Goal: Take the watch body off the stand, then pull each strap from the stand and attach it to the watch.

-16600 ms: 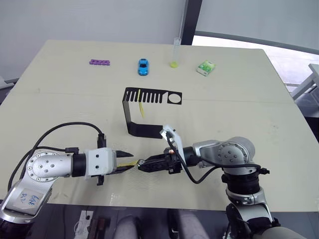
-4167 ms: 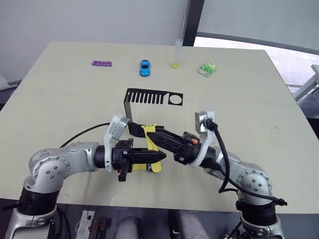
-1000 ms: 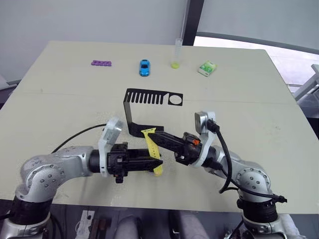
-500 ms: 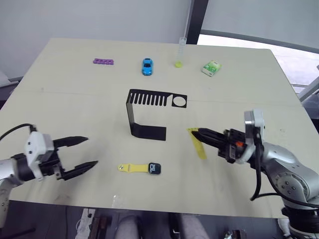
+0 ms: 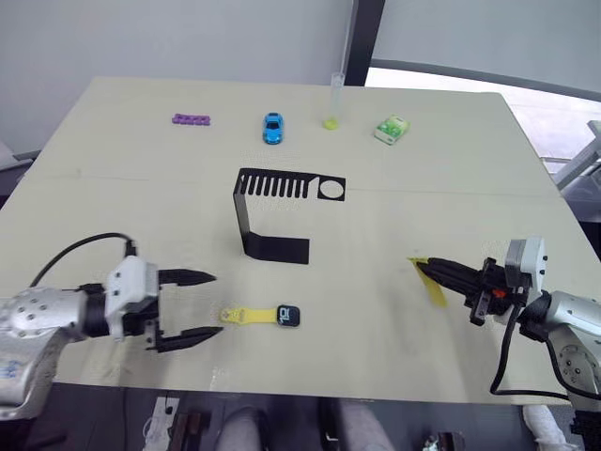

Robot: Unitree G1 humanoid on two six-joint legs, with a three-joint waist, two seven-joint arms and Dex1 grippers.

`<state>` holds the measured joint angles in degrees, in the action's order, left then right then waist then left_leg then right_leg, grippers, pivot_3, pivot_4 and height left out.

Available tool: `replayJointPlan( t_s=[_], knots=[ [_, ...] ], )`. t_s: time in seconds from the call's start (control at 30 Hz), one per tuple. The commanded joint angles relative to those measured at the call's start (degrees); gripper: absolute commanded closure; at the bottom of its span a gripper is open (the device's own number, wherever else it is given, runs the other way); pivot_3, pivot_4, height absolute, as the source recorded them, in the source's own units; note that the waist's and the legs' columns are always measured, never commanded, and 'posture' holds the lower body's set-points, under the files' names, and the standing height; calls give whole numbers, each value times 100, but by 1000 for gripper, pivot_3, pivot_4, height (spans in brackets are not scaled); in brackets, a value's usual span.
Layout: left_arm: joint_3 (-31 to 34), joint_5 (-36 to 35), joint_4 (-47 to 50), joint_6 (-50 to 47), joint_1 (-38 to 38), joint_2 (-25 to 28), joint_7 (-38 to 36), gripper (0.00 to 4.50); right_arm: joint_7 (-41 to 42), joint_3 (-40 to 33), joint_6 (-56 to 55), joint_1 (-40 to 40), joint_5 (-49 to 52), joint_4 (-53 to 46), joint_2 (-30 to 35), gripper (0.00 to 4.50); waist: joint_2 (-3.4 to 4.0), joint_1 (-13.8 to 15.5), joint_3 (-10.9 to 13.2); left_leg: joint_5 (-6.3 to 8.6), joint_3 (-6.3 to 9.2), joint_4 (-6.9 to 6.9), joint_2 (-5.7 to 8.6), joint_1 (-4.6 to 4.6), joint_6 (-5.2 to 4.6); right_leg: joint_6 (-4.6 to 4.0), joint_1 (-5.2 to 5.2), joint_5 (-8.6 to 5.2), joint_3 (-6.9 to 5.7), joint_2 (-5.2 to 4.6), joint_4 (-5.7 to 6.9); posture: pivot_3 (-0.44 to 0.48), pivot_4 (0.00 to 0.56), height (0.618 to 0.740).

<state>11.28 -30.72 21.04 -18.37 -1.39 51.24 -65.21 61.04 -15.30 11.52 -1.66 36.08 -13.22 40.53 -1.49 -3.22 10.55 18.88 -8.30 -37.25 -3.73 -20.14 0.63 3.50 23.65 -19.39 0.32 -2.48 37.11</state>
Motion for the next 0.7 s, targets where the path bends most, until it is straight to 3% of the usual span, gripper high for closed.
replayJointPlan(
  t_s=[0.03, 0.13, 0.27, 0.7],
  knots=[
    [-1445, 801, 357, -546, -878, -240, 416, 33, -46, 279, 268, -46, 307, -852, -53, 4500, 4, 19, 0, -3, 1, -1, 0, 1, 2, 0, 0, 0, 0, 3, 3, 0, 150, 740],
    [-2198, 1298, 377, -640, -1196, -644, 760, 33, -181, 450, 500, -21, 397, -1238, -83, 4500, 1, 20, 1, -7, 2, -16, 3, -1, 2, 0, 2, 0, 5, 6, 20, 0, 150, 740],
    [-2801, 1954, 180, -667, -1335, -776, 974, 33, -284, 622, 677, -50, 440, -1541, -83, 4500, -2, 19, 2, -7, -6, -27, -1, -4, 0, 0, 7, 0, 12, 9, 21, 0, 150, 740],
    [-2751, 2117, -166, -715, -1432, -1070, 1141, 33, -387, 744, 893, -105, 447, -1679, -77, 4500, -3, 156, 2, -2, -2, -65, -2, -9, -11, 0, 4, 0, 10, 5, 37, 0, 150, 740]
  ],
)
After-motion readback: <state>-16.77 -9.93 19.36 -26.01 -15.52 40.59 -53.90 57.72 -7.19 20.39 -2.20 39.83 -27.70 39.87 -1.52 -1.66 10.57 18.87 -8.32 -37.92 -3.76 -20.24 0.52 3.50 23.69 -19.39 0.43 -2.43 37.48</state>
